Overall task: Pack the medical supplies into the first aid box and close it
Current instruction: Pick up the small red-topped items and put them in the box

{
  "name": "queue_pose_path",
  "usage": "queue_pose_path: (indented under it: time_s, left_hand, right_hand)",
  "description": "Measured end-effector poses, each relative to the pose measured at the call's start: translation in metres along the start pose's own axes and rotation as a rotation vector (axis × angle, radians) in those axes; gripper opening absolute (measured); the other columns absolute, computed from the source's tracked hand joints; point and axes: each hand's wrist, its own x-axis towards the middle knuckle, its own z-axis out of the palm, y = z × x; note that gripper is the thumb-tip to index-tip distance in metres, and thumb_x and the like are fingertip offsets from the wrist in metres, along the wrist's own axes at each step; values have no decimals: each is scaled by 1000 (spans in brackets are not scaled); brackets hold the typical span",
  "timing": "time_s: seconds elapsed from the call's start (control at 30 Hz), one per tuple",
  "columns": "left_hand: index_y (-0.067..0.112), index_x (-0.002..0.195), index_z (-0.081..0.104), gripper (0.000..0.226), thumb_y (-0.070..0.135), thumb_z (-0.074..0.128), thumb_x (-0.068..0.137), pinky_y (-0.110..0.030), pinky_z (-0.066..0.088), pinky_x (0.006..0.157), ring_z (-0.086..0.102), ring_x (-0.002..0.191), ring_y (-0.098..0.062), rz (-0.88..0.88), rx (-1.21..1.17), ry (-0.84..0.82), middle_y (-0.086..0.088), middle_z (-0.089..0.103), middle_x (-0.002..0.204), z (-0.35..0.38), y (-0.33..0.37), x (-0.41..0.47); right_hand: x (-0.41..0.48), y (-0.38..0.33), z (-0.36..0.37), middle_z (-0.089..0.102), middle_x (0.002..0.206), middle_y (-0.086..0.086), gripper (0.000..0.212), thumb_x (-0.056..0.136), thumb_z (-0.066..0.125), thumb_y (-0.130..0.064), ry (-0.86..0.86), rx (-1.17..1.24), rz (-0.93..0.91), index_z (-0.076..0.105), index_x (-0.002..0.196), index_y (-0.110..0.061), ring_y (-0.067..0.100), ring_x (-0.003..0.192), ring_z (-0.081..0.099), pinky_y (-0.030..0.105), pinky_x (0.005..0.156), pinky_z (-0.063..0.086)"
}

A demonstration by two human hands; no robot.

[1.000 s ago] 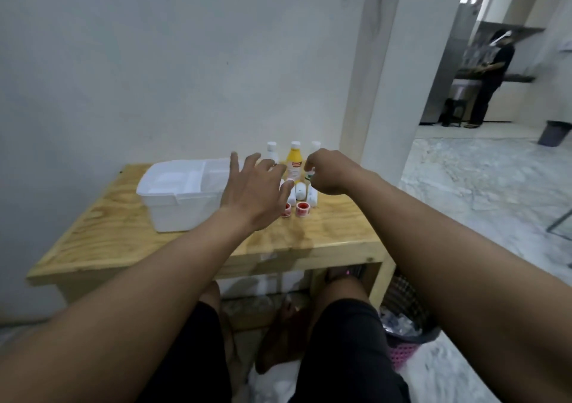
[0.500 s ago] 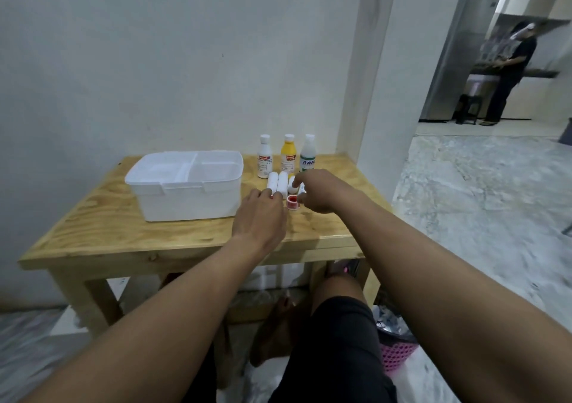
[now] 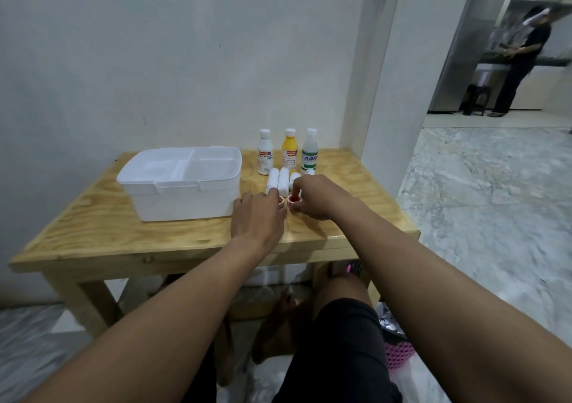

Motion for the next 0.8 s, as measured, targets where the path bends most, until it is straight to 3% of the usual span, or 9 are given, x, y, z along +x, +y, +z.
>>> queue_pose_path:
  time_s: [0.23,0.4,0.5,0.6,0.73,0.8]
  left_hand:
    - [25,112,63,22,41,61,97,-38,41,82,61,104,-27,-103,-208,44,1,74,106,4,1,0]
    - [24,108,64,17,36,64,96,-37,46,80,63,96,-25,-155,-272,68,0,73,101,2,4,-2]
    - [21,107,60,15,31,65,96,-33,46,71,65,91,-22,-166,-352,71,-1,73,100,2,5,-2]
    - [20,109,56,20,27,67,95,-29,45,67,64,90,-19,-165,-453,77,-1,71,104,2,6,-1]
    - [21,111,52,28,22,71,91,-38,58,76,67,92,-20,-163,-602,80,-4,70,107,-3,9,1]
    - [21,114,51,32,21,72,90,-42,59,79,68,91,-21,-155,-669,89,-4,71,106,-9,10,2]
  right_hand:
    - [-3,5,15,69,106,6,26,89,69,-33,68,127,81,62,108,-16,22,94,62,37,79,54]
    - [-3,7,18,69,114,6,42,88,69,-34,102,199,133,62,124,-14,24,102,64,39,85,54]
    - [-3,12,17,72,103,6,30,88,68,-33,99,224,161,71,108,-12,22,93,65,38,79,56]
    - [-6,18,13,68,103,2,27,87,70,-31,84,277,184,69,108,-15,20,95,64,33,78,53]
    - [-9,24,2,66,101,0,24,87,72,-30,109,361,187,65,109,-20,18,92,63,29,70,46]
    - [-9,25,-5,67,95,-1,24,87,73,-29,126,408,190,66,108,-20,16,84,65,30,68,49]
